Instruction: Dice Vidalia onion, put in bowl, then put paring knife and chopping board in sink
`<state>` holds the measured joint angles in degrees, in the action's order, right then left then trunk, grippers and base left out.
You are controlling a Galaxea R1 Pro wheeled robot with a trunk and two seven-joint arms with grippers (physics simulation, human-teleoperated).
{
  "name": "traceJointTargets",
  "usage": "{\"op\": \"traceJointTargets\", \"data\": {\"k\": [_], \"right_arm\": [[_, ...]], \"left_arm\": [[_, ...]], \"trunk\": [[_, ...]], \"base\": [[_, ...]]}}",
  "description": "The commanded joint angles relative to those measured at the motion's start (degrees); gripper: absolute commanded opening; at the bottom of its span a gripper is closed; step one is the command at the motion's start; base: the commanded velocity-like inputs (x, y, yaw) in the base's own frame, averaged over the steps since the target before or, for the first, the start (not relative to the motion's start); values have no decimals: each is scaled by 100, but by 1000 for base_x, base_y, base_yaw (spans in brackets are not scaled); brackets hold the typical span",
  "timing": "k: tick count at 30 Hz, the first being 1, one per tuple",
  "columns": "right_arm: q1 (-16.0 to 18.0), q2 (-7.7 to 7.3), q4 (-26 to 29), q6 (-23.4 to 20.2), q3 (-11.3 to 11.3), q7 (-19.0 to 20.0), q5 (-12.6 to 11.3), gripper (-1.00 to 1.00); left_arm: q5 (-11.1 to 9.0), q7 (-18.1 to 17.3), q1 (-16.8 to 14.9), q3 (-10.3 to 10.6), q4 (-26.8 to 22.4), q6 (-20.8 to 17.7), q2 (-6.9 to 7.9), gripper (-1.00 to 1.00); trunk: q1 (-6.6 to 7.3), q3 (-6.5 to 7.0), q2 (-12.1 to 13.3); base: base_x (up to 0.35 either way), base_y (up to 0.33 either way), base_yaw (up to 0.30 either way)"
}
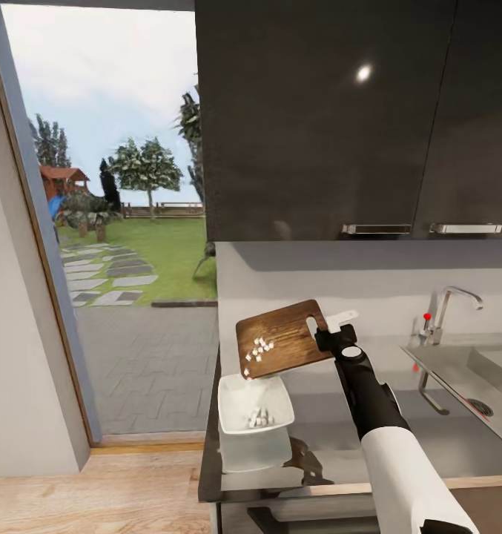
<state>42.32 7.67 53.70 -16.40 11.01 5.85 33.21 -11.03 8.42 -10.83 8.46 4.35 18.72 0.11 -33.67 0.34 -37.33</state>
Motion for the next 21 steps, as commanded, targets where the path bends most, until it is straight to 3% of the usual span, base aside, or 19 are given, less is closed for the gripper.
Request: {"op": "traceJointTargets", "data": {"k": [1, 21], "right_arm": [[2, 5, 9, 28, 24, 47, 62, -100], [4, -22, 9, 137, 24, 30, 63, -100]], "left_arm": [[-48, 2, -8, 50, 22, 35, -2, 100], [-48, 2, -7, 50, 22, 43, -2, 100]], "trunk": [[-2, -2, -3], [-2, -2, -3]], "base": [[0, 0, 0], [0, 0, 0]]}}
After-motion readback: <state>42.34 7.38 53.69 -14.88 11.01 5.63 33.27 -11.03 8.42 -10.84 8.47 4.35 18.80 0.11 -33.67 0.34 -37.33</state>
